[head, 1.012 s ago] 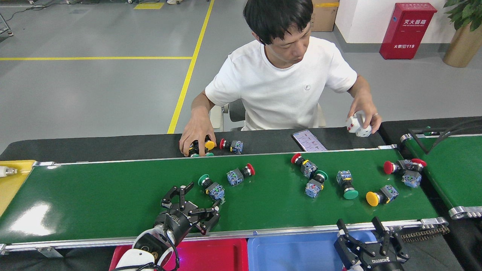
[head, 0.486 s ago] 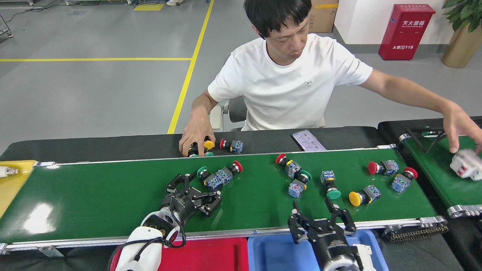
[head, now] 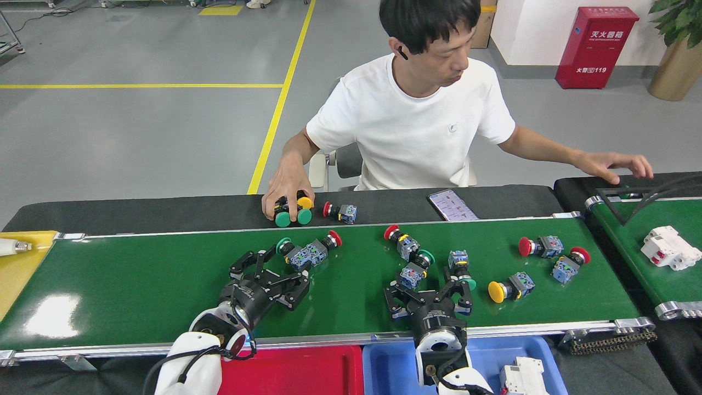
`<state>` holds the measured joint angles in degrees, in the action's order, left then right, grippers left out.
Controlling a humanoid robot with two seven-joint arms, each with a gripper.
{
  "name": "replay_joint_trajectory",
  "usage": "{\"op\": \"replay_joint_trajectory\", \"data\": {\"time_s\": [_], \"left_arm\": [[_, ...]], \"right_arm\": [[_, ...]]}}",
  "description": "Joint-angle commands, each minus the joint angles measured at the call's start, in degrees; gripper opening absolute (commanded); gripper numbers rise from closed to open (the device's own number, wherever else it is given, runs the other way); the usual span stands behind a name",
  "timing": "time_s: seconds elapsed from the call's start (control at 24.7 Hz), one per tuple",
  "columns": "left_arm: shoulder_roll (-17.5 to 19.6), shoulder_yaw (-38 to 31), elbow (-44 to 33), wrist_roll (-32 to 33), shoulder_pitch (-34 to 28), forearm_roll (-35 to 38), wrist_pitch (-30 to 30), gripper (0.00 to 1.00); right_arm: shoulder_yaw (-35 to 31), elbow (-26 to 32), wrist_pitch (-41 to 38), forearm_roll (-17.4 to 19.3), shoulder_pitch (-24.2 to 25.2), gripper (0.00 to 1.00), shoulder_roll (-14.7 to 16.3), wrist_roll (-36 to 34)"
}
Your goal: Pick switch part from conveyor to tray
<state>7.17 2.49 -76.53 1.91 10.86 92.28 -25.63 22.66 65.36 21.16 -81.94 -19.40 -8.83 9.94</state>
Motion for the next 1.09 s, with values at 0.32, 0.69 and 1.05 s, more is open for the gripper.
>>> {"op": "replay_joint_trajectory", "data": {"time_s": [0.32,0.69,1.05], "left_arm": [[5.4,-8.1,-22.4,-0.7,-27.1,-0.6,-12.1,0.22],[4.8,-12.0,-22.1,-0.8,-27.9,-1.8,-11.8,1.00],[-2.4,-28.3,-22.3,7.9,-26.8,-8.6,-11.2,1.00]], "right_arm": [[0.2,0.1,-9.6,1.6,-1.3,0.09,0.6,1.8],[0.2,21.6,-21.0,10.8,7.9,0.08,9.2,5.9],[3.4,34.1,-40.2,12.1,22.5,0.92,8.3,9.7]]}}
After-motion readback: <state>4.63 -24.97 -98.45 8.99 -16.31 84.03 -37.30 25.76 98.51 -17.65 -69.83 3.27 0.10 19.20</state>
